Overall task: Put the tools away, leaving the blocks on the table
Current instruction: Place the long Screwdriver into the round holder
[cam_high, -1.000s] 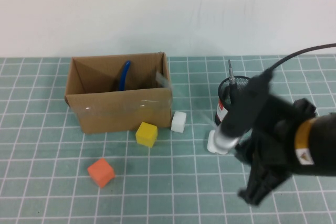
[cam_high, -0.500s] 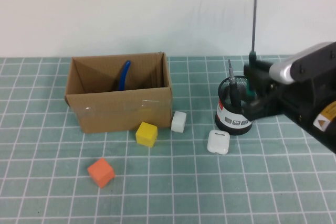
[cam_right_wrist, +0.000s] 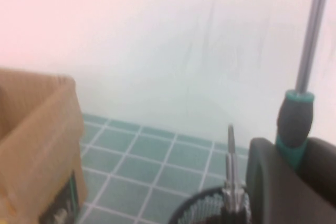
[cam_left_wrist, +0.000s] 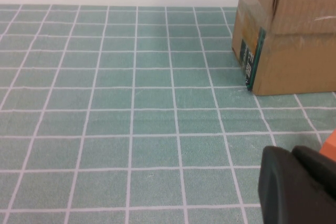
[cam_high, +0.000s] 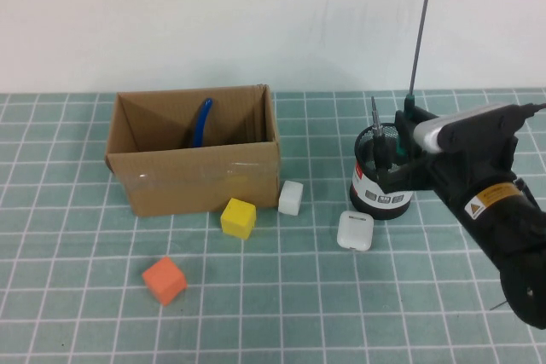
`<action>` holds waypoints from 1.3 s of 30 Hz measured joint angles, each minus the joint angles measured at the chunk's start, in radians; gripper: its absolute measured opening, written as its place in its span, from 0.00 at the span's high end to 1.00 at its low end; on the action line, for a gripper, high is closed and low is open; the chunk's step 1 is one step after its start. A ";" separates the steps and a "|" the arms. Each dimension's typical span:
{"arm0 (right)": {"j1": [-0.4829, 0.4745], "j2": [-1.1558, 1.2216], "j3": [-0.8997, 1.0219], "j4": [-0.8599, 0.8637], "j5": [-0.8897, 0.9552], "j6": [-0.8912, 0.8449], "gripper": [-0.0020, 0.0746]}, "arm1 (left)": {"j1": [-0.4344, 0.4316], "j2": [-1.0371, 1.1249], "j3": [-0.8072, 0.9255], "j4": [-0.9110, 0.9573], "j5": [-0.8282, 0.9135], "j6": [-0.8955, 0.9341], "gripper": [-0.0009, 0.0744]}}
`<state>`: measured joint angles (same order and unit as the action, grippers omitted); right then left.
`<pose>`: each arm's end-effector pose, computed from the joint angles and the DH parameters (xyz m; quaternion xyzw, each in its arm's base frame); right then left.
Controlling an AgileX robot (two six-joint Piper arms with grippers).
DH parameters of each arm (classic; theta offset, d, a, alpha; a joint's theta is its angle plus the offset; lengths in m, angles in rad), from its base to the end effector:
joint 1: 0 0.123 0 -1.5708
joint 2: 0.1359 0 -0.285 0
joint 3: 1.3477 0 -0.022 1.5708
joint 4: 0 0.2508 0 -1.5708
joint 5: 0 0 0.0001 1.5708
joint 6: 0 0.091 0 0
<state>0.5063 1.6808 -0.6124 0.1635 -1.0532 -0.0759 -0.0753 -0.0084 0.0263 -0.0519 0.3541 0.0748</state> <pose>0.2835 0.1425 0.2091 -0.1187 0.6732 0.1375 0.7168 0.0530 -0.0056 0.1729 0.0459 0.7988 -0.0219 0.5994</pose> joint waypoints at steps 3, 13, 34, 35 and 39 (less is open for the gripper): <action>0.000 0.019 0.000 0.022 -0.003 -0.013 0.98 | 0.000 0.000 0.000 0.000 0.000 0.000 0.99; 0.000 0.050 0.000 0.030 0.000 -0.020 0.98 | 0.000 0.000 0.000 0.000 0.000 0.000 0.99; 0.008 0.013 -0.021 0.036 0.054 -0.020 0.68 | 0.000 0.000 0.000 0.000 0.000 0.000 0.99; 0.014 -0.009 -0.017 0.036 0.054 -0.020 0.68 | 0.000 0.000 0.000 0.000 0.000 0.000 0.99; 0.049 -0.130 0.012 0.033 0.114 -0.020 0.68 | 0.000 0.000 0.000 0.000 0.000 0.000 0.99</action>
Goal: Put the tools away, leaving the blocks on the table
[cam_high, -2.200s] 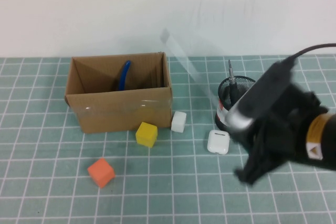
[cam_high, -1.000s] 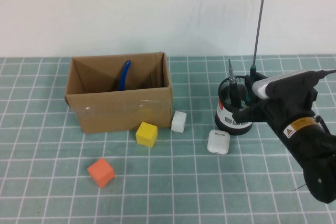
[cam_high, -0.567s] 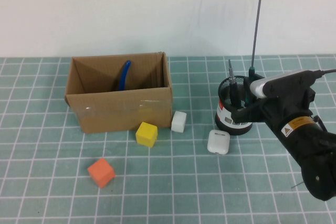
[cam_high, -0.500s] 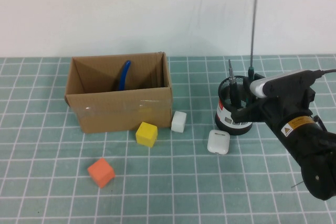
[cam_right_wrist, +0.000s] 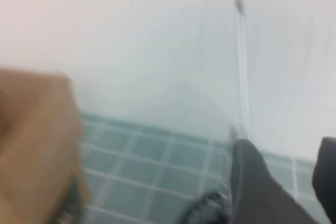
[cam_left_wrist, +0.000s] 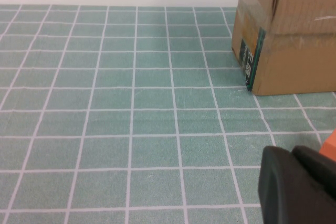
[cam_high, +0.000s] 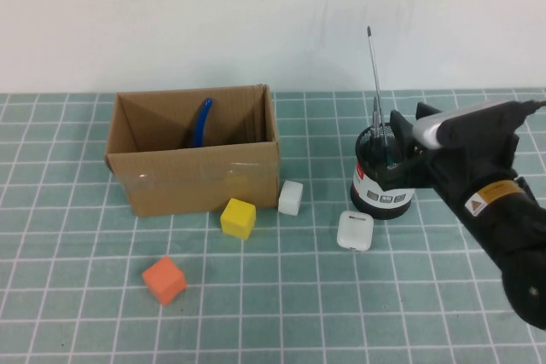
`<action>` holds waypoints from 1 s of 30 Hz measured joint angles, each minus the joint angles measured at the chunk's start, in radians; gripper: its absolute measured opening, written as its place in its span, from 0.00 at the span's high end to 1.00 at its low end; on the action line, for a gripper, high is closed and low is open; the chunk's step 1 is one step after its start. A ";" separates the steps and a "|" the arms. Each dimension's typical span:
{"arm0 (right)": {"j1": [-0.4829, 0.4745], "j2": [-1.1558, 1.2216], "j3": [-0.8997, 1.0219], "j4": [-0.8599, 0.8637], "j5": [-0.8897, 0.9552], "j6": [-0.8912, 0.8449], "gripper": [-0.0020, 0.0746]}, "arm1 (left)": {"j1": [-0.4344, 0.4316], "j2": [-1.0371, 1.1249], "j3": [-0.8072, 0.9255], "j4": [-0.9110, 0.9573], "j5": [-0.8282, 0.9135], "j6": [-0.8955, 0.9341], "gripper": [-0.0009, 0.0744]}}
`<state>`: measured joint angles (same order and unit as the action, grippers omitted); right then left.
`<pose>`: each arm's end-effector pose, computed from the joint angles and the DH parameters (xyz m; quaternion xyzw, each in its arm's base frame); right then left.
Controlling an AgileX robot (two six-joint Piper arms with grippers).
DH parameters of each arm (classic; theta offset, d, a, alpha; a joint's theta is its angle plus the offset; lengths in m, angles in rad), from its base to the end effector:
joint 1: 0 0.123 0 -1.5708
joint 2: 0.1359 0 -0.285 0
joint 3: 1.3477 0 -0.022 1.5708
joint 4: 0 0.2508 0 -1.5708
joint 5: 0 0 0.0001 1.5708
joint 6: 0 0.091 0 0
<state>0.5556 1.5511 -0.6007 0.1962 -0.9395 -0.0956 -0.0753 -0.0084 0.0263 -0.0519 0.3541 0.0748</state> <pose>0.2645 0.1474 0.2357 -0.1242 0.6719 0.1554 0.7134 0.0530 -0.0056 0.1729 0.0459 0.7988 -0.0219 0.5994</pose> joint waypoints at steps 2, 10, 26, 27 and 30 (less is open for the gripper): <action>0.028 -0.090 0.002 0.011 0.131 0.000 0.69 | 0.000 0.000 0.000 0.000 0.000 0.000 0.99; 0.095 -0.451 0.002 0.132 0.660 0.000 0.99 | 0.000 0.000 0.000 0.000 0.000 0.000 0.99; 0.091 -0.719 0.002 0.132 0.861 -0.067 0.98 | 0.000 0.000 0.000 0.000 0.000 0.000 0.99; 0.089 -0.719 0.002 0.132 0.861 -0.113 0.98 | 0.000 0.000 0.000 0.000 0.000 0.000 0.99; 0.071 -0.717 0.004 0.143 0.861 -0.201 0.98 | 0.000 0.000 0.000 0.000 0.000 0.000 0.99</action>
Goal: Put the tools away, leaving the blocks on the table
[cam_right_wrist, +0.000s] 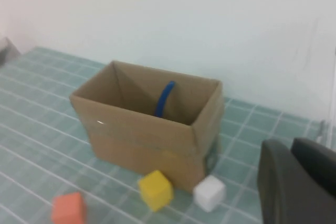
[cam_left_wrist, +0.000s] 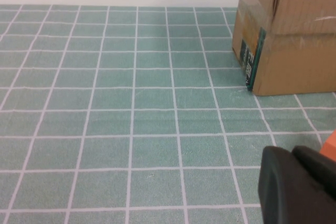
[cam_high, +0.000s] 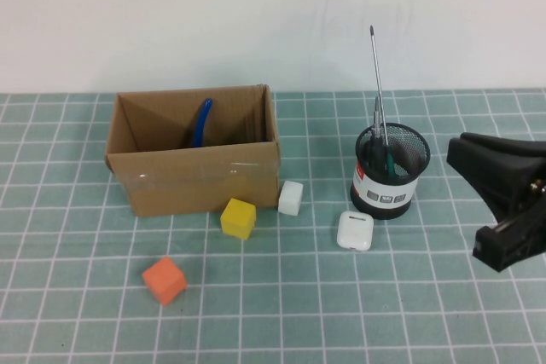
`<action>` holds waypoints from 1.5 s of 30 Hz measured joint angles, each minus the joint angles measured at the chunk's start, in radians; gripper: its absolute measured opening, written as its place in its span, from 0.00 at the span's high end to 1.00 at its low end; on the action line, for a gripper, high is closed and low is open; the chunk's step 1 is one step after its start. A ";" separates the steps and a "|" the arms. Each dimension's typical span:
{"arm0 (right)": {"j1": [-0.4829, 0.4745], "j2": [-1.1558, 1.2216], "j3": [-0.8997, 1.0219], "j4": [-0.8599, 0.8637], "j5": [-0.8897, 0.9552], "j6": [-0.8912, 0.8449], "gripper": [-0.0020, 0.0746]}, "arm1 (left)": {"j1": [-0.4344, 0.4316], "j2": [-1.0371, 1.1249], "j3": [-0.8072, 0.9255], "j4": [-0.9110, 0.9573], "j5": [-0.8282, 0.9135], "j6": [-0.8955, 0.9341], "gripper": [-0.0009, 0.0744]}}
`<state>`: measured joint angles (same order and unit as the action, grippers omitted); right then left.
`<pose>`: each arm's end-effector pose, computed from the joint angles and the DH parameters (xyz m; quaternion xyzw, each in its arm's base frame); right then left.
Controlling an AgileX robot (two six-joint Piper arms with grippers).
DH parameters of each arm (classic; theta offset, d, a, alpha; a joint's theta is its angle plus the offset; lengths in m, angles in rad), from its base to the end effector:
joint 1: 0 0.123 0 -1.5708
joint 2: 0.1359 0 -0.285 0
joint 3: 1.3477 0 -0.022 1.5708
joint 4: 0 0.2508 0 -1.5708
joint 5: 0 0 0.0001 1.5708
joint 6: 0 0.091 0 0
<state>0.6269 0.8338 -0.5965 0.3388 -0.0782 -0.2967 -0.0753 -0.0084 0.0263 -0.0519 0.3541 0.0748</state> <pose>0.1478 0.1042 0.3353 -0.2033 0.7048 0.2138 0.6451 0.0530 -0.0056 0.1729 0.0459 0.7988 -0.0219 0.5994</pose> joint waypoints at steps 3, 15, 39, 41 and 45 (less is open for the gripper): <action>-0.078 -0.040 0.030 -0.004 -0.003 -0.007 0.98 | 0.000 0.000 0.000 0.000 0.000 0.000 0.99; -0.704 -0.568 0.485 -0.003 0.034 -0.082 0.98 | 0.000 0.000 0.000 0.000 0.000 0.000 0.99; -0.716 -0.858 0.627 -0.467 0.298 0.345 0.98 | 0.000 0.000 0.000 0.000 0.000 0.000 0.99; -0.716 -0.860 0.627 -0.430 0.386 0.346 0.98 | 0.000 0.000 0.000 0.000 0.000 0.000 0.99; -0.716 -0.860 0.627 -0.410 0.400 0.297 0.98 | 0.000 0.000 0.000 0.000 0.000 0.000 0.99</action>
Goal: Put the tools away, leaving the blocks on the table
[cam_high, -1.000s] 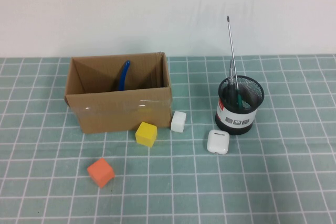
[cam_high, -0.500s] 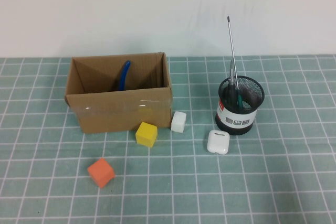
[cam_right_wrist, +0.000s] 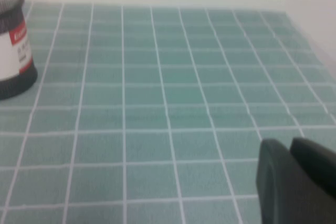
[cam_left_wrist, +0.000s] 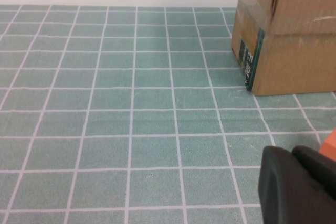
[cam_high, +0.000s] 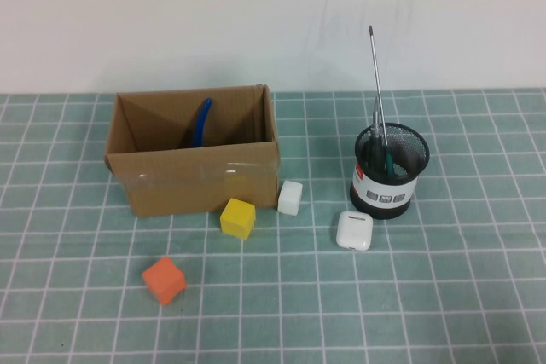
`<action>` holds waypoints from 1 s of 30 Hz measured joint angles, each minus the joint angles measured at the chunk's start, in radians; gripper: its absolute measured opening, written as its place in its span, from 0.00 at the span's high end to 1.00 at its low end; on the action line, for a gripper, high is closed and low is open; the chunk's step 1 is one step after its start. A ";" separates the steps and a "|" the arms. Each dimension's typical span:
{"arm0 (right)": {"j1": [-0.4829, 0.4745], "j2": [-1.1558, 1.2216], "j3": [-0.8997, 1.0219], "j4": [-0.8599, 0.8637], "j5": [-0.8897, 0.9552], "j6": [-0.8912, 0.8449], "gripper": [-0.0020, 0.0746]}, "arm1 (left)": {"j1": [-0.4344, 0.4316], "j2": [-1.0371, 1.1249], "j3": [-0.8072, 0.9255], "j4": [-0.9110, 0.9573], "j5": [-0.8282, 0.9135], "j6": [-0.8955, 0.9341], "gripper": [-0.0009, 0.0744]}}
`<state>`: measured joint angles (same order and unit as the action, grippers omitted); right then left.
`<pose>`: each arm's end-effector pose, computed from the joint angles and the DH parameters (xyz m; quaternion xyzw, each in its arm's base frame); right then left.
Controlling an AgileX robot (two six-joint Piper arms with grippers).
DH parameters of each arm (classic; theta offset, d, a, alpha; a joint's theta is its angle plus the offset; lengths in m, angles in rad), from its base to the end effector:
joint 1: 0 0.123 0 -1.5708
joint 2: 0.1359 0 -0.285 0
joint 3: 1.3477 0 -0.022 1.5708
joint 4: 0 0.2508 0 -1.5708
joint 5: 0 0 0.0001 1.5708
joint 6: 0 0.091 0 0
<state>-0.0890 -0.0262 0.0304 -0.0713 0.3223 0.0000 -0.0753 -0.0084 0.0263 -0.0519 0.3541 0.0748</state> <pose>0.0528 -0.0068 0.1753 0.0154 0.7861 -0.0572 0.6153 0.0530 -0.0056 0.1729 0.0459 0.7988 -0.0219 0.5994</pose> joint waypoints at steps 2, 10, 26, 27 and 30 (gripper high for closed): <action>0.000 0.000 0.000 -0.010 0.002 0.000 0.98 | 0.000 0.000 0.000 0.000 0.000 0.000 0.99; 0.000 0.000 0.000 -0.010 0.002 0.000 0.98 | 0.000 0.000 0.000 0.000 0.000 0.000 0.99; 0.000 -0.004 0.000 -0.013 0.002 0.000 0.98 | 0.000 0.000 0.000 0.000 0.002 0.000 0.99; 0.000 -0.004 0.000 -0.013 0.002 0.000 0.98 | 0.000 0.000 0.000 0.000 0.002 0.000 0.99; 0.000 -0.004 0.000 -0.013 0.002 0.000 0.98 | 0.000 0.000 0.000 0.000 0.002 0.000 0.99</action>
<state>-0.0890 -0.0302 0.0304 -0.0843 0.3245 0.0000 -0.0753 -0.0084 0.0263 -0.0519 0.3557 0.0748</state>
